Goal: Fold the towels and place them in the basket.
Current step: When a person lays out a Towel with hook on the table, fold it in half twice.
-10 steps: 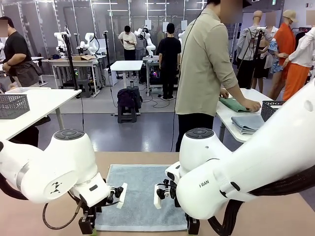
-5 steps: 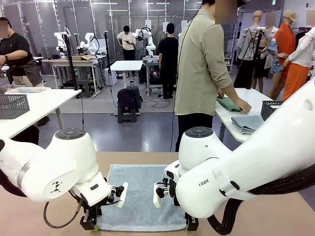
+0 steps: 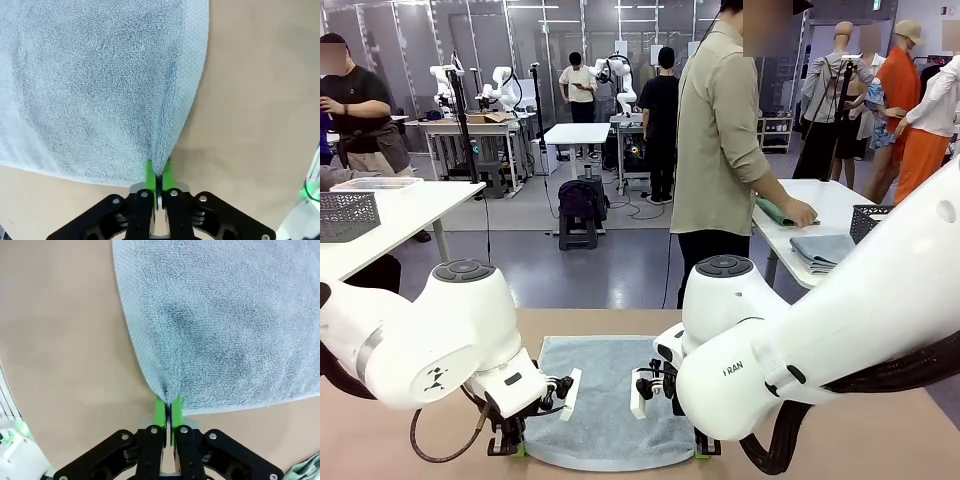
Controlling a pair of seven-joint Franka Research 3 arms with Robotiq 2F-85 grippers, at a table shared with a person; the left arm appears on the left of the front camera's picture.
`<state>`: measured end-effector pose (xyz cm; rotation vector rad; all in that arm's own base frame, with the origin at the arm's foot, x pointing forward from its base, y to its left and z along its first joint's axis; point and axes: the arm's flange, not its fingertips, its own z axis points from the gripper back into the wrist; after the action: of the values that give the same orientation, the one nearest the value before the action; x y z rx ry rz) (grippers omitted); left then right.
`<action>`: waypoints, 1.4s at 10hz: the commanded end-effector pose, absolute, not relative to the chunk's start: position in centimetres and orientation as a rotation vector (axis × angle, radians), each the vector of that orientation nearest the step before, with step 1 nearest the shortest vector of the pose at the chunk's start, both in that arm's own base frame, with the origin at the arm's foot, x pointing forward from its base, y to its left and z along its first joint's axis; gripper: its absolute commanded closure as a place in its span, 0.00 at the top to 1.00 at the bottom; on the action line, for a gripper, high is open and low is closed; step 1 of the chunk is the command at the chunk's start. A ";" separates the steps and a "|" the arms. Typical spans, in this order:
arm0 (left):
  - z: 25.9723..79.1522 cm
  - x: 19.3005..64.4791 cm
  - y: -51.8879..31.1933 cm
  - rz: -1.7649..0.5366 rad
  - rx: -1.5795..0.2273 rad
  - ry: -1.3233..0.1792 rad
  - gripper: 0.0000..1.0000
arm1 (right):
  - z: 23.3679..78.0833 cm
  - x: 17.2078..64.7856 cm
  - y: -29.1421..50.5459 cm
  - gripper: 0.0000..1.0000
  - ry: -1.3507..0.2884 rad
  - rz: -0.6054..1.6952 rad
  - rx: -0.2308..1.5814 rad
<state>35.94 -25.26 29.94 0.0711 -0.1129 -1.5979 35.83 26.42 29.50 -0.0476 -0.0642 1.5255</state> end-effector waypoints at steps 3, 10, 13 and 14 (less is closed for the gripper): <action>29.8 36.1 -25.5 -1.622 0.080 -0.098 0.00 | 29.2 35.9 25.9 0.00 -0.022 1.560 -0.050; 30.0 35.9 -25.4 -1.603 0.072 -0.114 0.00 | 29.5 35.8 26.4 0.00 -0.059 1.537 -0.048; 30.0 35.9 -25.4 -1.598 0.069 -0.115 0.03 | 29.6 35.8 26.4 0.05 -0.053 1.547 -0.048; 31.5 36.1 -25.1 -1.613 0.079 -0.132 0.03 | 30.8 35.6 26.6 0.05 -0.072 1.553 -0.072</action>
<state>35.98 -25.38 30.28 0.0717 -0.1209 -1.5986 35.82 26.47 29.86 -0.0510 -0.0589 1.5482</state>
